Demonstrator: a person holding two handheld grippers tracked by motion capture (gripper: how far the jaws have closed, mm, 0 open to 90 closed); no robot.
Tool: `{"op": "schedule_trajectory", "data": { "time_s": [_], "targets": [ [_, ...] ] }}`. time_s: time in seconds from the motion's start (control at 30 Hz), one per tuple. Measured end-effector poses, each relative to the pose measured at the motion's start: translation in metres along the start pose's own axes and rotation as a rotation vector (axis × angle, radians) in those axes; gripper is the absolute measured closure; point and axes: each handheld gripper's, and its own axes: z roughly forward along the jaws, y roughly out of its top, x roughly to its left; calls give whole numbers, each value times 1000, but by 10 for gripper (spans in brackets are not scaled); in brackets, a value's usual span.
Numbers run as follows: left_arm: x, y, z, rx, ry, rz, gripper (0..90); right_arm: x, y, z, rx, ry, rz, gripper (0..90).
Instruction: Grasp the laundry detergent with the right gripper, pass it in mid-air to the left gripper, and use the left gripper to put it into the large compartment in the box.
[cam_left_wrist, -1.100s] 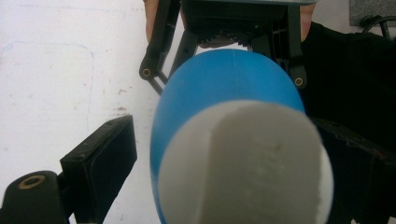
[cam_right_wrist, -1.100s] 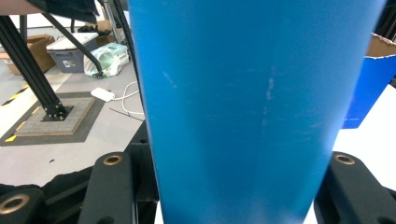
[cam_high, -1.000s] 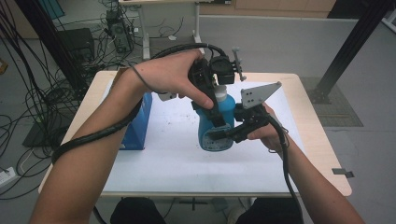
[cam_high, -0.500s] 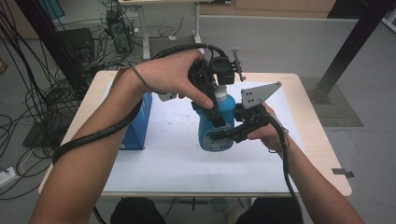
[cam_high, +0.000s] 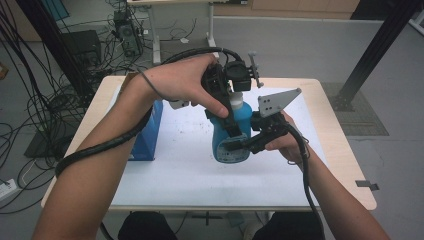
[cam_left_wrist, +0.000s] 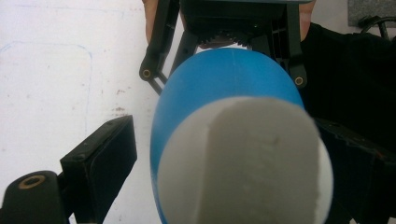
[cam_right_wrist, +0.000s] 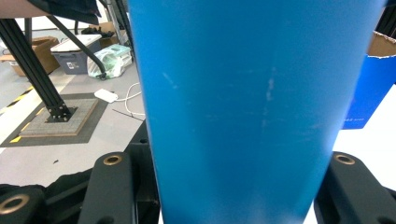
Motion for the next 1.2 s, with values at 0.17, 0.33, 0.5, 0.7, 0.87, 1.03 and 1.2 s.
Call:
{"op": "schedule_trajectory", "data": {
  "time_s": [0.17,0.33,0.5,0.7,0.87,1.03,1.2],
  "targets": [
    [0,0,-1,1,2,1,106,1,0,0,3,0,-4,443],
    [-1,0,-3,-6,5,0,106,1,0,-1,3,-2,-4,443],
    [-2,0,-3,-8,3,-2,106,1,1,-1,4,3,-3,444],
    [-2,1,-2,-5,1,-3,106,1,1,0,7,4,-11,443],
    [-1,2,-3,-6,7,-3,101,1,1,0,5,6,-9,443],
    [-1,2,-3,-11,7,2,102,1,1,0,4,6,-7,443],
    [-1,2,-3,-9,8,6,102,1,2,-1,4,6,-9,443]
  ]
}}
